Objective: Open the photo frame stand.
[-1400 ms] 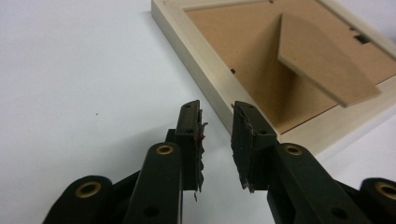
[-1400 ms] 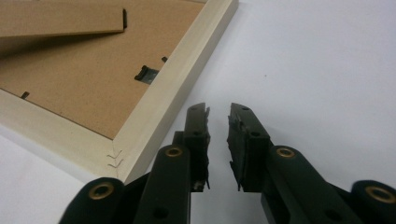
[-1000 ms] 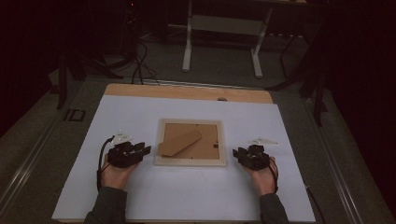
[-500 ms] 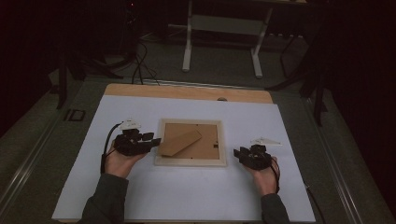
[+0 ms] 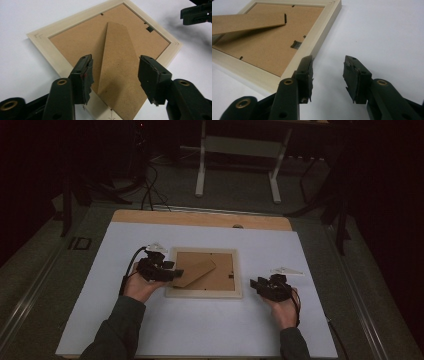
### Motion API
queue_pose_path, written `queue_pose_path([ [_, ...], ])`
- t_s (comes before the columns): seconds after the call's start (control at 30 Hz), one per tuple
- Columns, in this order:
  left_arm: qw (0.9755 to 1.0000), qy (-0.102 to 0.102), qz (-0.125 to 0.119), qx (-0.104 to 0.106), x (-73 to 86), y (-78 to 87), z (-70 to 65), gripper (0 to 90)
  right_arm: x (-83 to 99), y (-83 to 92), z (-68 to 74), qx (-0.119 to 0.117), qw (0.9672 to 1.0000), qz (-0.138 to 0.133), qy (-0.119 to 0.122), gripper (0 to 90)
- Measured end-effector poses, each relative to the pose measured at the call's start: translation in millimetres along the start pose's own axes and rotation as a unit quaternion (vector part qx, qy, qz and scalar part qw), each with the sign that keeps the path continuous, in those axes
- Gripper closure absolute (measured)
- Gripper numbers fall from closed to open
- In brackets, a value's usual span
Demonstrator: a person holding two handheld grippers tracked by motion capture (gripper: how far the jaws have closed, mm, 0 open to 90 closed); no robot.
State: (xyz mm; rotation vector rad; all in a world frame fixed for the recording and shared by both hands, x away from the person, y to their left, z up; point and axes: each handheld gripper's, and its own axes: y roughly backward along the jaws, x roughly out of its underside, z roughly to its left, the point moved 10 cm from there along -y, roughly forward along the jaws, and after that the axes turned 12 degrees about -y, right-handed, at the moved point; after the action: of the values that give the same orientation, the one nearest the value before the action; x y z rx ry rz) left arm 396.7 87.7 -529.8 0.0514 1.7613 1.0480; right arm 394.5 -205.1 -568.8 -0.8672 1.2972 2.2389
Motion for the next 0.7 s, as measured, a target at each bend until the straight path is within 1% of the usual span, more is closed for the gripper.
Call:
queue_pose_path([
  [0.13, 1.0000, 0.002, 0.002, 0.005, -1.4, -4.0, 1.2, 42.5, -0.1, 0.0, 1.0, -0.002, 1.0000, 0.000, 0.001, 58.2],
  [0.23, 0.9999, -0.003, 0.009, 0.011, -1.5, -8.0, 0.4, 42.3, 0.4, -0.8, 1.4, -0.001, 1.0000, 0.002, 0.002, 57.9],
  [0.5, 0.9994, -0.011, 0.028, 0.015, -1.1, -22.0, -0.7, 36.2, 1.5, -2.5, 1.4, -0.001, 1.0000, 0.006, 0.004, 57.5],
  [0.57, 0.9992, -0.013, 0.031, 0.023, -0.3, -25.0, -2.1, 36.8, 1.8, -2.7, 1.4, -0.001, 1.0000, 0.006, 0.004, 57.3],
  [0.6, 0.9989, -0.016, 0.035, 0.028, 0.5, -26.3, -2.6, 39.1, 1.8, -2.7, 1.4, -0.001, 1.0000, 0.007, 0.004, 57.2],
  [0.7, 0.9984, -0.016, 0.042, 0.034, 2.5, -30.3, -2.6, 41.6, 1.6, -2.4, 1.5, -0.002, 1.0000, 0.006, 0.004, 57.1],
])
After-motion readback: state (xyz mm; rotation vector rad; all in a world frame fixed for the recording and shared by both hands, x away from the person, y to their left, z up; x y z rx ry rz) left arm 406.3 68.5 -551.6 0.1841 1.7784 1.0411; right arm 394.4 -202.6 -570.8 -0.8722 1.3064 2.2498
